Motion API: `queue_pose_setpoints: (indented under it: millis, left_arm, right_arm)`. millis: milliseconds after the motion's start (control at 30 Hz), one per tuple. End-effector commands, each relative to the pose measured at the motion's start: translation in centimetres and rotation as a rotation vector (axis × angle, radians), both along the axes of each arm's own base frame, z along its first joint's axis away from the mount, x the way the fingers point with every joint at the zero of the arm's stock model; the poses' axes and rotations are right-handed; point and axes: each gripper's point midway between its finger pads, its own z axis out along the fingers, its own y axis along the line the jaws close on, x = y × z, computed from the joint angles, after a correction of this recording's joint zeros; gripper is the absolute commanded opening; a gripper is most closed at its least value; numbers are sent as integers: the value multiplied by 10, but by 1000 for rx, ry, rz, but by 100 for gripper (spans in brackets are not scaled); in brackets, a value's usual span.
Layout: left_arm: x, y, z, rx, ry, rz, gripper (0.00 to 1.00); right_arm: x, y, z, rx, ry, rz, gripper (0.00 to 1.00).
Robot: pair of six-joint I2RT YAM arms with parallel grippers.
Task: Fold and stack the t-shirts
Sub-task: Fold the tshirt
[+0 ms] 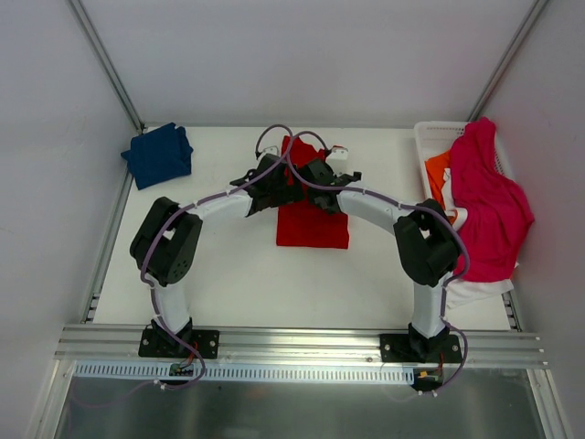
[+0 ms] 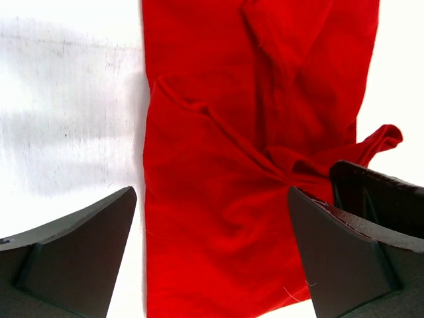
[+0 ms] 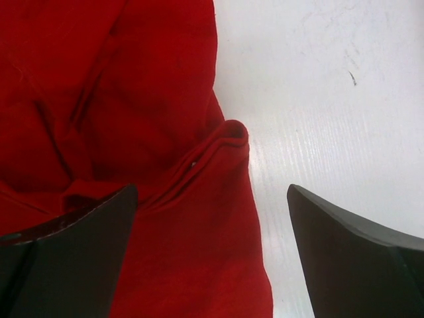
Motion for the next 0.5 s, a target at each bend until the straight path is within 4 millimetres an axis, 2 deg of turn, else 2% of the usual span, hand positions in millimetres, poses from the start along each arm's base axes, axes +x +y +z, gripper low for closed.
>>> queue_pose_setpoints:
  millis: [0, 33, 67, 100, 133, 167, 200, 233, 267, 300, 333, 367, 400, 433, 467]
  left_arm:
    - [17, 1, 31, -15, -84, 2, 99]
    - [17, 2, 43, -29, -106, 3, 99]
    - [12, 4, 42, -31, -100, 2, 99]
    - [9, 5, 58, -54, -126, 3, 99]
    - [5, 6, 63, -63, -130, 5, 99]
    - [-3, 10, 58, -66, -111, 13, 99]
    - [-8, 12, 71, -89, -125, 15, 99]
    - [-15, 13, 73, -98, -120, 15, 99]
    - [-25, 16, 64, -101, -94, 20, 99]
    - [-34, 17, 74, -117, -105, 13, 99]
    - [-41, 18, 73, -119, -103, 7, 99]
    - [-55, 19, 62, -104, -78, -4, 99]
    - [-63, 22, 68, -103, -95, -6, 99]
    - [-70, 23, 65, -95, -90, -9, 99]
    - [-84, 24, 52, -79, -65, -21, 99]
  right_arm:
    - [5, -8, 38, 5, -72, -35, 100]
    - [2, -13, 40, -4, -73, -42, 99]
    - [0, -14, 50, 3, -89, -42, 99]
    - [-3, -19, 55, -2, -93, -45, 99]
    - [-5, -22, 59, -8, -99, -50, 99]
    - [-11, -26, 69, 6, -111, -58, 99]
    - [-16, -31, 71, 2, -107, -66, 99]
    - [-21, -35, 76, -4, -121, -72, 100]
    - [-29, -41, 83, -4, -136, -74, 99]
    - [-36, -42, 87, -7, -142, -70, 100]
    - [-41, -47, 91, -18, -154, -80, 99]
    - [-50, -55, 84, -41, -142, -84, 100]
    - [-58, -61, 94, -31, -166, -93, 99]
    - [-63, -66, 94, -27, -164, -95, 100]
    - [-74, -74, 81, -42, -137, -94, 100]
